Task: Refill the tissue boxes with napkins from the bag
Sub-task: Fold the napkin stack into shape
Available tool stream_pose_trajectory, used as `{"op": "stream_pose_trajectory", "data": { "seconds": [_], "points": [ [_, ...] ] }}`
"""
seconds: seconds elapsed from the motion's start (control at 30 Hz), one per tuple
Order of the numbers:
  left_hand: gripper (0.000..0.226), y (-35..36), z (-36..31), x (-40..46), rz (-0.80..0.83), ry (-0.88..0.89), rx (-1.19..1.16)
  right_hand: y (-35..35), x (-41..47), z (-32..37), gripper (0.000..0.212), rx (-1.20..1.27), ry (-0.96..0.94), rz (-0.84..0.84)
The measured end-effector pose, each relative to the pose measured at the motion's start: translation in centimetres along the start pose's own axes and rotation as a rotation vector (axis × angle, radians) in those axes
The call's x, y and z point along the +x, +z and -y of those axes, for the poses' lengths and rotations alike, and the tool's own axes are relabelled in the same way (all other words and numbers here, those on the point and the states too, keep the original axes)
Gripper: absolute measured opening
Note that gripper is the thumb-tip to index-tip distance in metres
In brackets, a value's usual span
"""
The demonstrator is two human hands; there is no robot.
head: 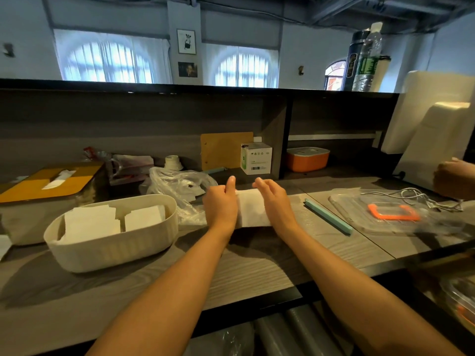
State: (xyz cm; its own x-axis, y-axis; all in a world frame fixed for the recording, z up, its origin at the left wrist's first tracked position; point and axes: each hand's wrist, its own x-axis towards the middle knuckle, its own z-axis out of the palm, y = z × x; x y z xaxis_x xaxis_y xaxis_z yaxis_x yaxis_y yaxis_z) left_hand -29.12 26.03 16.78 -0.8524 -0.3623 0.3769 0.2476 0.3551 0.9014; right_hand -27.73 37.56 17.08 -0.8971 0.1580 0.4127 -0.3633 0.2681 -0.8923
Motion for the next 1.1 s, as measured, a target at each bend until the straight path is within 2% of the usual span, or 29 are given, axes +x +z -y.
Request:
{"op": "stream_pose_trajectory", "data": {
  "seconds": [0.07, 0.13, 0.2, 0.3, 0.37, 0.43, 0.53, 0.6, 0.67, 0.73, 0.8, 0.87, 0.9, 0.97, 1.03, 1.1],
  "points": [
    [0.048, -0.7, 0.2, 0.8, -0.07, -0.072, -0.029, 0.2, -0.1, 0.0, 0.035, 0.085, 0.03, 0.19],
    [0.05, -1.2, 0.3, 1.3, -0.088, -0.141, -0.048, 0.3, 0.2, -0.1, 0.049, 0.111, 0.137, 0.272],
    [0.051, -1.3, 0.3, 1.2, -0.035, -0.149, -0.054, 0.3, 0.6, -0.2, 0.056, 0.141, 0.242, 0.223],
    [0.042, -1.0, 0.3, 0.7, 0.095, -0.069, -0.053, 0.0, 0.8, -0.3, 0.053, 0.356, 0.335, 0.121],
    [0.032, -0.9, 0.0, 0.2, 0.175, -0.04, -0.118, -0.5, 0.9, -0.5, 0.043, 0.506, 0.366, 0.025],
    [0.022, -0.7, -0.2, -0.2, 0.288, -0.022, -0.179, -0.9, 0.6, -0.3, 0.023, 0.584, 0.4, -0.056],
    [0.021, -0.4, -0.5, -0.7, 0.494, -0.145, -0.201, -1.4, 0.5, -0.1, 0.009, 0.524, 0.44, -0.091],
    [0.033, 0.1, -0.5, -0.7, 0.541, -0.281, -0.242, -1.2, 0.3, 0.7, 0.014, 0.428, 0.464, -0.09],
    [0.042, 0.5, -0.7, -0.9, 0.522, -0.37, -0.278, -0.6, 0.4, 0.9, 0.032, 0.279, 0.458, -0.042],
    [0.041, 0.8, -0.9, -1.1, 0.508, -0.4, -0.28, 0.1, 0.3, 0.8, 0.046, 0.195, 0.418, 0.013],
    [0.041, 1.0, -0.9, -1.4, 0.478, -0.395, -0.265, 0.5, 0.0, 0.7, 0.05, 0.236, 0.419, 0.077],
    [0.044, 1.3, -0.4, -0.9, 0.375, -0.364, -0.278, 0.4, 0.2, 0.3, 0.053, 0.349, 0.425, 0.125],
    [0.043, 1.3, -0.3, -0.6, 0.308, -0.36, -0.297, 0.4, 0.2, 0.2, 0.054, 0.394, 0.407, 0.137],
    [0.038, 0.8, -0.4, -0.3, 0.185, -0.377, -0.326, 0.4, 0.3, 0.2, 0.04, 0.369, 0.361, 0.169],
    [0.04, 0.6, -0.4, 0.1, 0.137, -0.388, -0.285, 0.7, 0.2, -0.1, 0.022, 0.195, 0.303, 0.238],
    [0.041, 0.5, -0.2, 0.1, 0.14, -0.391, -0.29, 0.8, -0.2, 0.0, 0.023, 0.03, 0.211, 0.315]
  ]
}}
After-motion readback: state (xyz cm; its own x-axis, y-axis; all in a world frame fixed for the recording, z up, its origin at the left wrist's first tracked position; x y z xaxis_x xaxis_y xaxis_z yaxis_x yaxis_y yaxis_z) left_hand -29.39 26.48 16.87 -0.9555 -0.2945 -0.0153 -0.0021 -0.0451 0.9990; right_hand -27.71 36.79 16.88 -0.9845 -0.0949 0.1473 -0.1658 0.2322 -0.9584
